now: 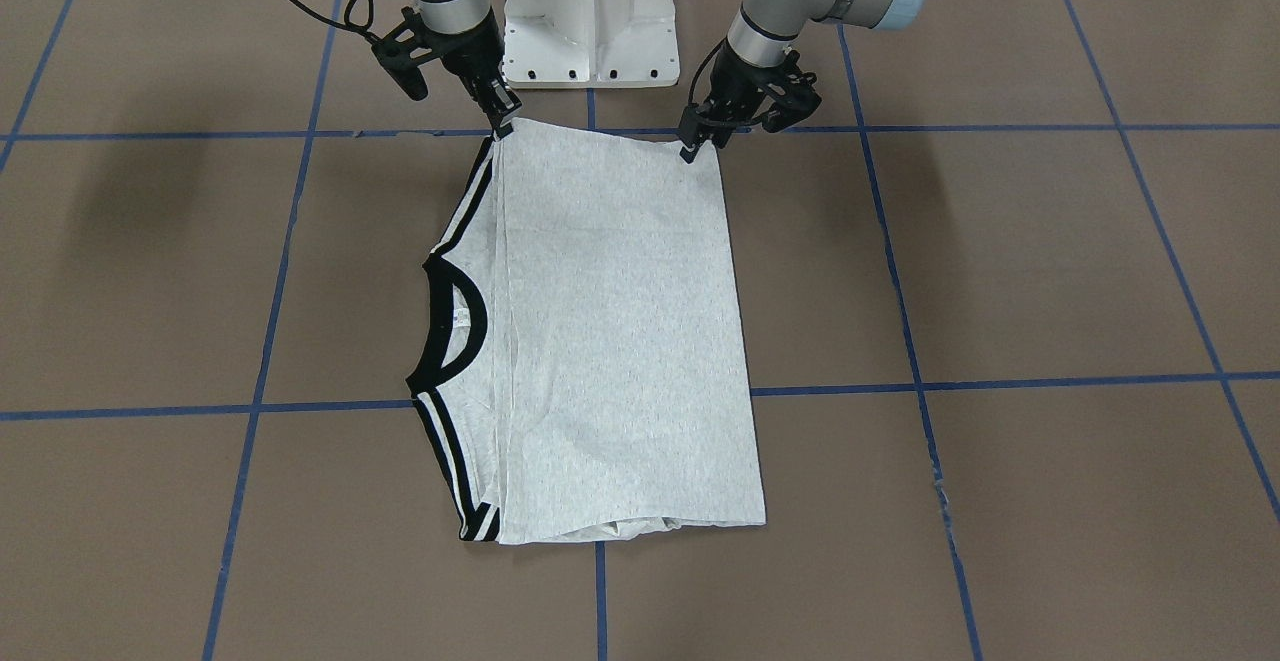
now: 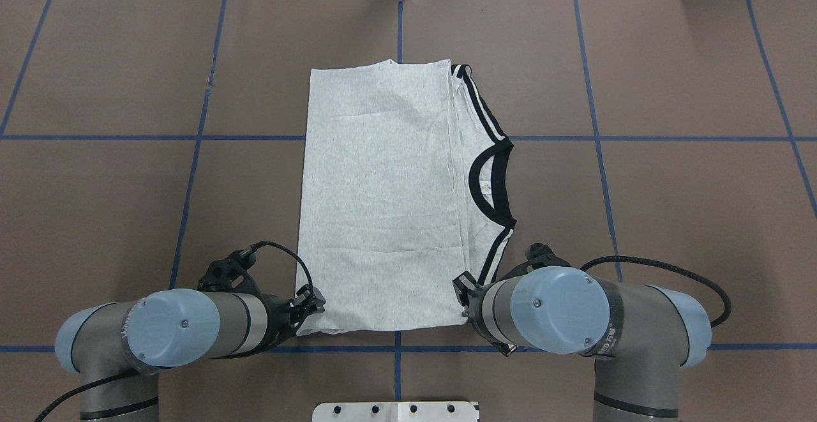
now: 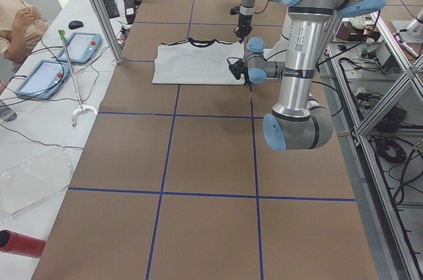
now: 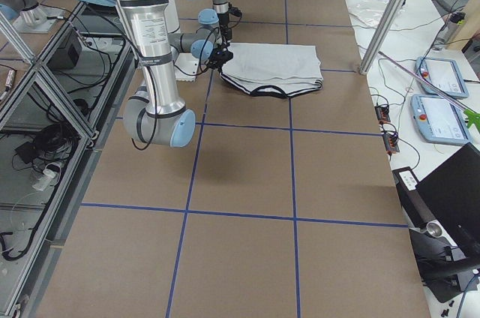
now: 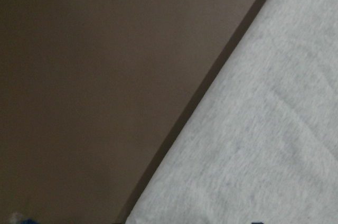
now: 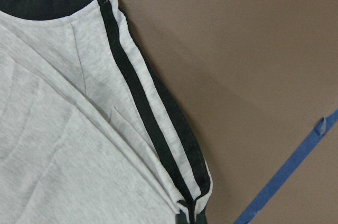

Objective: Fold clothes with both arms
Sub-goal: 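Lower the left gripper to the shirt corner nearest the robot beside the right gripper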

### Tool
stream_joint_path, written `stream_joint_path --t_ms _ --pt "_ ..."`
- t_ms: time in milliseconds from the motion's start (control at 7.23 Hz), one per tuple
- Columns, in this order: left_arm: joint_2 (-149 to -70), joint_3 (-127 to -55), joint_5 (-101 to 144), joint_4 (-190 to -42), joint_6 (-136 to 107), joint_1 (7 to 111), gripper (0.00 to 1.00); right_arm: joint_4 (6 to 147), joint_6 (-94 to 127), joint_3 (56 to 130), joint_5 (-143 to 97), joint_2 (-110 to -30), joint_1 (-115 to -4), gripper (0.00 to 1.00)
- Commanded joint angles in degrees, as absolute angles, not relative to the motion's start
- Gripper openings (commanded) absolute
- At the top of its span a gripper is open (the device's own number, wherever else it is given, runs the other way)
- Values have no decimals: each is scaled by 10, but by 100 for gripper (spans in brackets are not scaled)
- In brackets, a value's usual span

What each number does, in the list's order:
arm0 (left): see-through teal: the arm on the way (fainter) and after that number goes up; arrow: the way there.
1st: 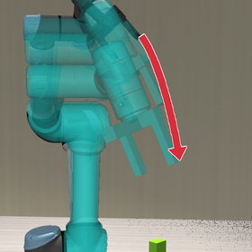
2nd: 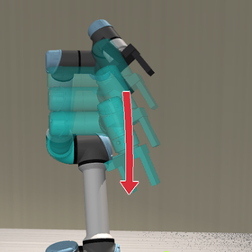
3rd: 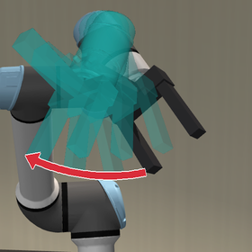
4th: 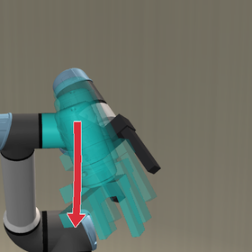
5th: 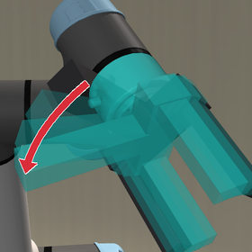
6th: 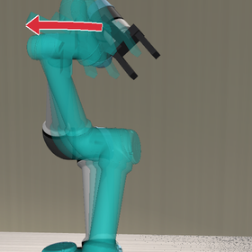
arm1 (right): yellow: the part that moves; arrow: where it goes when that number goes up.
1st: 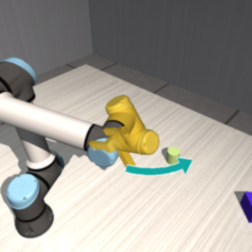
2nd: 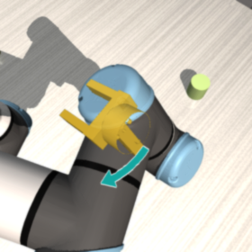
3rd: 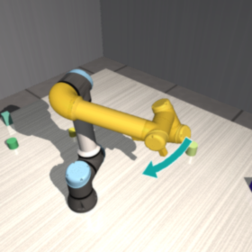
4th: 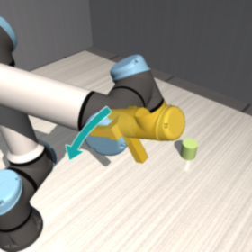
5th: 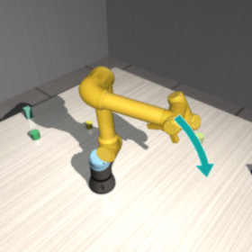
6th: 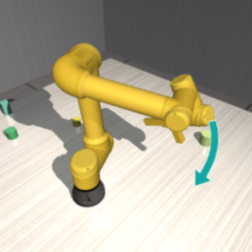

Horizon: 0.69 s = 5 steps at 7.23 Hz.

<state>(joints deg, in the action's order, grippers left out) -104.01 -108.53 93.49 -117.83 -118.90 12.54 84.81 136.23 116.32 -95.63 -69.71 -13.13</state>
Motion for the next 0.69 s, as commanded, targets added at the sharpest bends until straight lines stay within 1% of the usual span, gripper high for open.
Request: stream_joint_path --t_ms 0,138,553 --pt "-1040 -1083 933 -1178 -1189 126 18 848 1362 1165 -956 -697 -132 0" --pt "-1040 -1088 933 -1178 -1187 126 0 848 1362 1165 -956 -697 -131 0" --pt "-1041 -1107 940 -1164 -1181 126 0 848 1362 1166 -956 -699 -132 0"
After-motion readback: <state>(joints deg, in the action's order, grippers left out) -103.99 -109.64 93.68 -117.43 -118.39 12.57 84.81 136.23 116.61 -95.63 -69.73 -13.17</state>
